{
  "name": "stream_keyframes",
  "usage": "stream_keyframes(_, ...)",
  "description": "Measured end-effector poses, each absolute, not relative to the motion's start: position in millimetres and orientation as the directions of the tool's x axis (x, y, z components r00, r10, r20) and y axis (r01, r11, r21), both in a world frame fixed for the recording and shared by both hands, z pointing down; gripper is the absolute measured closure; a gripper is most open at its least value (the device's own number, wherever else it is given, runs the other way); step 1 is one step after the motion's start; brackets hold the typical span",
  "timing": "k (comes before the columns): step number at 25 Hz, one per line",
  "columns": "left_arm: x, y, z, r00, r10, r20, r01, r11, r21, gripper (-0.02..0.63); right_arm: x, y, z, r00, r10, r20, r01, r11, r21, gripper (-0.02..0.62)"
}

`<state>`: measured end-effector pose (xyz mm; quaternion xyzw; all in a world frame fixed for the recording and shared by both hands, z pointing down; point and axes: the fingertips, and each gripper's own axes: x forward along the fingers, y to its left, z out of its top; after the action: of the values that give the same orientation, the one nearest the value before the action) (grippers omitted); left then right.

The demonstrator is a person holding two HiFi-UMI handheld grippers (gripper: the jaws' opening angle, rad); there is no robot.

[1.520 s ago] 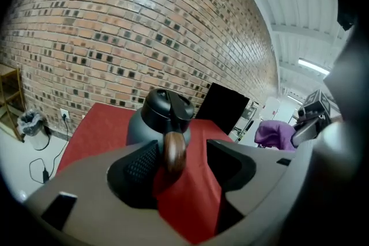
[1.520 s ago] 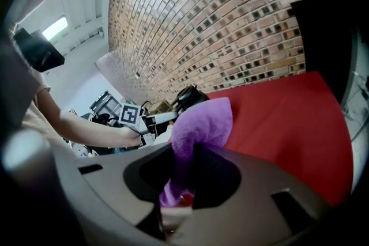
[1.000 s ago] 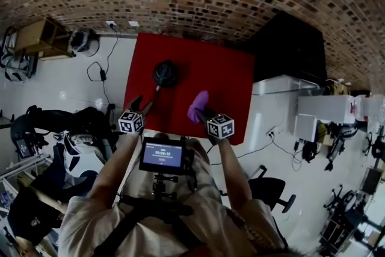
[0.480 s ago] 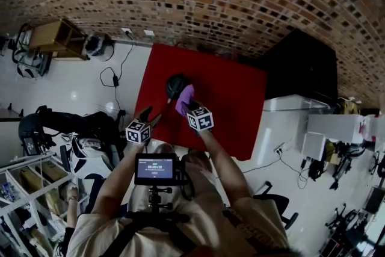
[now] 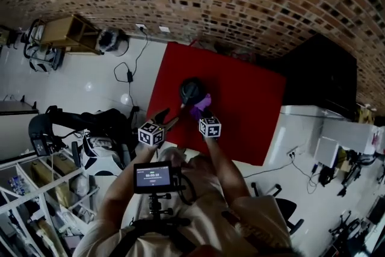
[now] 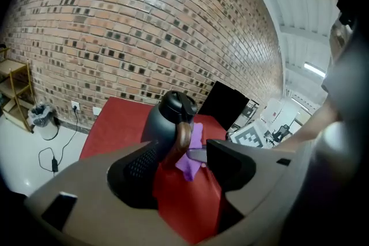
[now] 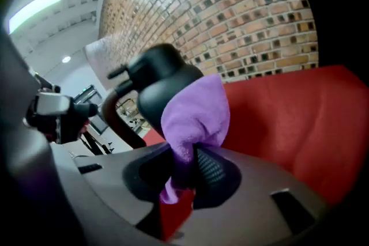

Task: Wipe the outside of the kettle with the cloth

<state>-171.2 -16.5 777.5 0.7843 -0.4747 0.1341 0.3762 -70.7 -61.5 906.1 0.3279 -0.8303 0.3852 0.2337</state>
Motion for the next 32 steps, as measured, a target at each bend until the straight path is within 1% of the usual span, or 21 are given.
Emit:
stream_keyframes(2, -166.4, -21.0, 780.6, 0.524, -0.633, 0.57, -0.84, -0.274, 0.468, 0.342, -71.4, -58.0, 947.0, -0.619, -0.279, 0.734, -0.76, 0.447, -0.472, 0.498)
stream_keyframes(4, -161.1, -25.3, 783.6, 0.534, -0.618, 0.577, -0.837, -0.288, 0.466, 0.342, -67.0, -56.0, 978.0, -0.561, -0.203, 0.803, -0.784, 0.441, -0.436, 0.497)
stream_keyframes(6, -155.8, -28.5, 784.8, 0.539, -0.606, 0.585, -0.837, -0.304, 0.456, 0.342, -47.9, -65.2, 973.7, -0.527, -0.209, 0.824, -0.814, 0.401, -0.419, 0.499)
stream_keyframes(8, -152.1, -34.6, 784.7, 0.536, -0.599, 0.595, -0.84, -0.311, 0.443, 0.342, -15.3, -96.9, 940.0, -0.54, -0.317, 0.78, -0.833, 0.336, -0.439, 0.499)
stream_keyframes(10, -148.8, -44.4, 782.1, 0.536, -0.6, 0.595, -0.841, -0.316, 0.439, 0.342, 9.8, -136.8, 886.0, -0.616, -0.433, 0.658, -0.787, 0.358, -0.502, 0.499)
stream_keyframes(11, -147.1, -48.8, 780.2, 0.539, -0.6, 0.592, -0.839, -0.321, 0.438, 0.342, 10.7, -149.3, 859.9, -0.681, -0.446, 0.581, -0.732, 0.417, -0.538, 0.499)
stream_keyframes(12, -145.4, -52.0, 778.9, 0.542, -0.597, 0.591, -0.838, -0.33, 0.436, 0.342, 2.5, -153.3, 840.1, -0.751, -0.416, 0.512, -0.66, 0.491, -0.568, 0.499)
stream_keyframes(13, -143.7, -54.0, 778.9, 0.545, -0.589, 0.596, -0.837, -0.34, 0.429, 0.342, -12.1, -150.7, 824.6, -0.807, -0.356, 0.472, -0.588, 0.566, -0.578, 0.499)
stream_keyframes(15, -138.9, -54.4, 783.3, 0.548, -0.56, 0.621, -0.836, -0.363, 0.411, 0.342, -45.4, -138.5, 800.6, -0.838, -0.229, 0.496, -0.5, 0.687, -0.527, 0.499)
stream_keyframes(16, -135.3, -53.2, 787.1, 0.551, -0.541, 0.635, -0.834, -0.373, 0.406, 0.342, -56.0, -132.8, 803.3, -0.833, -0.195, 0.518, -0.485, 0.709, -0.513, 0.499)
stream_keyframes(17, -131.2, -51.4, 791.1, 0.554, -0.52, 0.65, -0.831, -0.381, 0.404, 0.348, -60.2, -130.0, 812.8, -0.835, -0.188, 0.518, -0.486, 0.692, -0.533, 0.497)
stream_keyframes(20, -120.0, -48.1, 797.4, 0.564, -0.472, 0.678, -0.821, -0.412, 0.396, 0.368, -46.4, -134.6, 841.3, -0.833, -0.265, 0.486, -0.546, 0.54, -0.641, 0.498)
stream_keyframes(21, -118.4, -48.6, 797.5, 0.564, -0.466, 0.682, -0.819, -0.42, 0.39, 0.397, -41.0, -132.8, 853.2, -0.816, -0.274, 0.508, -0.571, 0.518, -0.637, 0.499)
stream_keyframes(22, -118.7, -49.7, 798.2, 0.559, -0.464, 0.687, -0.821, -0.422, 0.383, 0.41, -38.3, -127.8, 868.1, -0.797, -0.261, 0.544, -0.592, 0.514, -0.621, 0.5)
stream_keyframes(24, -122.0, -52.6, 800.8, 0.547, -0.462, 0.699, -0.828, -0.42, 0.371, 0.456, -42.5, -110.7, 904.0, -0.757, -0.181, 0.628, -0.609, 0.545, -0.577, 0.5)
stream_keyframes(25, -123.6, -54.1, 802.5, 0.541, -0.461, 0.704, -0.832, -0.419, 0.365, 0.472, -48.8, -98.8, 924.1, -0.734, -0.117, 0.669, -0.6, 0.575, -0.557, 0.5)
stream_keyframes(26, -125.0, -55.2, 804.8, 0.535, -0.46, 0.709, -0.835, -0.419, 0.358, 0.476, -56.9, -83.3, 942.5, -0.706, -0.035, 0.707, -0.572, 0.618, -0.54, 0.5)
stream_keyframes(28, -127.4, -55.1, 813.2, 0.518, -0.457, 0.723, -0.841, -0.428, 0.332, 0.476, -69.3, -45.1, 966.0, -0.615, 0.145, 0.775, -0.466, 0.726, -0.506, 0.499)
stream_keyframes(29, -128.5, -53.9, 817.7, 0.507, -0.452, 0.734, -0.843, -0.438, 0.313, 0.476, -68.7, -30.6, 970.8, -0.562, 0.198, 0.803, -0.429, 0.76, -0.488, 0.499)
stream_keyframes(30, -129.7, -52.7, 820.3, 0.494, -0.443, 0.748, -0.844, -0.453, 0.288, 0.482, -63.4, -23.6, 971.9, -0.526, 0.218, 0.822, -0.433, 0.763, -0.48, 0.499)
stream_keyframes(32, -132.0, -51.3, 821.2, 0.466, -0.427, 0.775, -0.839, -0.493, 0.233, 0.479, -48.1, -29.4, 962.2, -0.544, 0.188, 0.818, -0.527, 0.682, -0.507, 0.499)
